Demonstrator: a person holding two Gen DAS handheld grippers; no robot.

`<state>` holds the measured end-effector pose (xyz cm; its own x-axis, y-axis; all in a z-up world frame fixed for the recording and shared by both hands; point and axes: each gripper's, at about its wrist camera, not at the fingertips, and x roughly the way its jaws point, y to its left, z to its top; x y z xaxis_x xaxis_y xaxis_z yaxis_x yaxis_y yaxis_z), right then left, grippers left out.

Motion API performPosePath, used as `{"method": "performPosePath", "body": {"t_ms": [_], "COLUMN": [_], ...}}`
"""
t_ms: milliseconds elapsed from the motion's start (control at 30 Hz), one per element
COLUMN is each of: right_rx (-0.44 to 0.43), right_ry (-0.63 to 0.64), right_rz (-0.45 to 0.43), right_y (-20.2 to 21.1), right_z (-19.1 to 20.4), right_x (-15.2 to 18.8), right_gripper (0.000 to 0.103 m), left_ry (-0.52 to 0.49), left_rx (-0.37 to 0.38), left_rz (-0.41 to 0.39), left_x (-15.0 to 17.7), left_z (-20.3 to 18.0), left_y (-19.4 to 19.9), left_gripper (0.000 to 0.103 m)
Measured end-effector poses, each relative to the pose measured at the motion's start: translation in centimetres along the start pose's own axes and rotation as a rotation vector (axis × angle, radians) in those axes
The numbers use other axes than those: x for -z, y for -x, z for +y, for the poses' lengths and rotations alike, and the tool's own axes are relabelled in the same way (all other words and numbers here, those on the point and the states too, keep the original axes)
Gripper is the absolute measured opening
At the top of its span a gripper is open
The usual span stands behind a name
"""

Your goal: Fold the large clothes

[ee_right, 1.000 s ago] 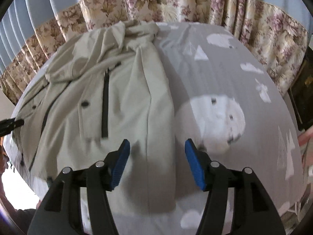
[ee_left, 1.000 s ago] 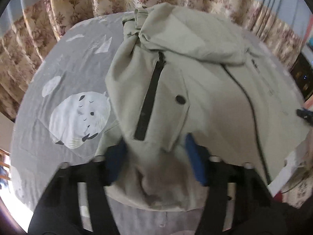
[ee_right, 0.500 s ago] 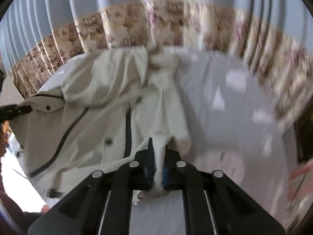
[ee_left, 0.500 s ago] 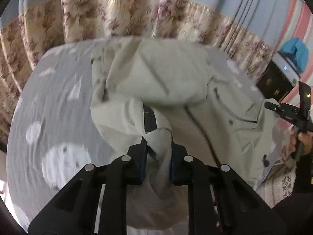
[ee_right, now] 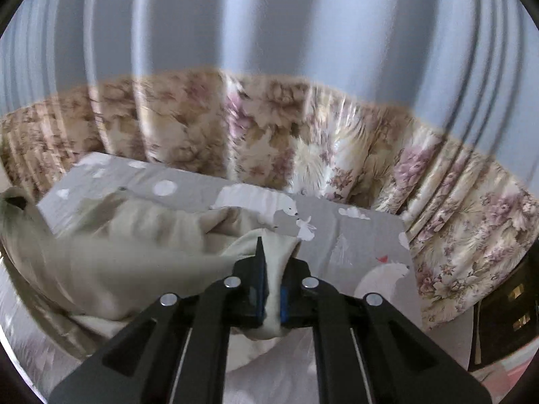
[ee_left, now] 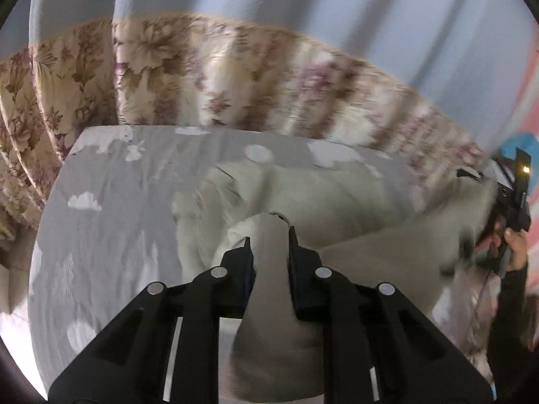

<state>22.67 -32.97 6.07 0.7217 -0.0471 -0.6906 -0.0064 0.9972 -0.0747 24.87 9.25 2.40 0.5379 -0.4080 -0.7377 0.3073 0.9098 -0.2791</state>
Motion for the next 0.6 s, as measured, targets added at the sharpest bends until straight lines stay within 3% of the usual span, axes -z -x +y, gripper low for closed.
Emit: {"method": "performPosePath", "body": {"t_ms": [133,233,300,367,400,433,467,500,600], "right_rx": [-0.005,-0.081,-0.133,-0.192,-0.205,-0.214,-0.214,-0.214,-0.212], "right_ry": [-0.061,-0.112,-0.139,-0.151,-0.162,-0.178,-0.189,-0.21,-0.246], "right_rz": [0.218,0.28,0.262,0.213,0.19,0.148,0.112,0.056,0.018], "right_y": [-11.7,-15.1,-14.1,-11.6,-10.3,-8.5,-7.4,-5.8,-4.2], "right_z": [-0.1,-0.2,-0.7,-1.4,-1.8,-2.3,-2.6,-3.0,-4.0], "right_x": [-1.8,-1.1,-0.7,-0.9,-1.0,-1.2,-1.6,-1.8,-2.6], "right_gripper": [0.007,0.017,0.024,0.04,0.043,0.051,0.069,0.076,0.079], "left_ry": [0.077,0.076,0.069,0.061,0.063,0.075,0.085,0.1,0.152], "left_rx": [-0.084,-0.119,-0.106,-0.084,-0.074,-0.05,-0.028,-0.003,0.038], "left_rz": [0.164,0.252,0.257,0.233,0.226,0.22,0.223,0.225,0.23], "left_x": [-3.7,-4.0,-4.2,-5.1,-5.3,-5.8,-6.1,-6.6,-7.8], "left_z": [4.0,5.1,4.8,4.4,4.4,4.2,4.1,4.3,4.3], "left_y": [-10.3,-14.1,-13.5,-11.6,-10.8,-9.8,-9.4,-8.9,-8.2], "left_gripper": [0.021,0.023,0.024,0.026,0.028,0.03,0.036,0.039,0.04]}}
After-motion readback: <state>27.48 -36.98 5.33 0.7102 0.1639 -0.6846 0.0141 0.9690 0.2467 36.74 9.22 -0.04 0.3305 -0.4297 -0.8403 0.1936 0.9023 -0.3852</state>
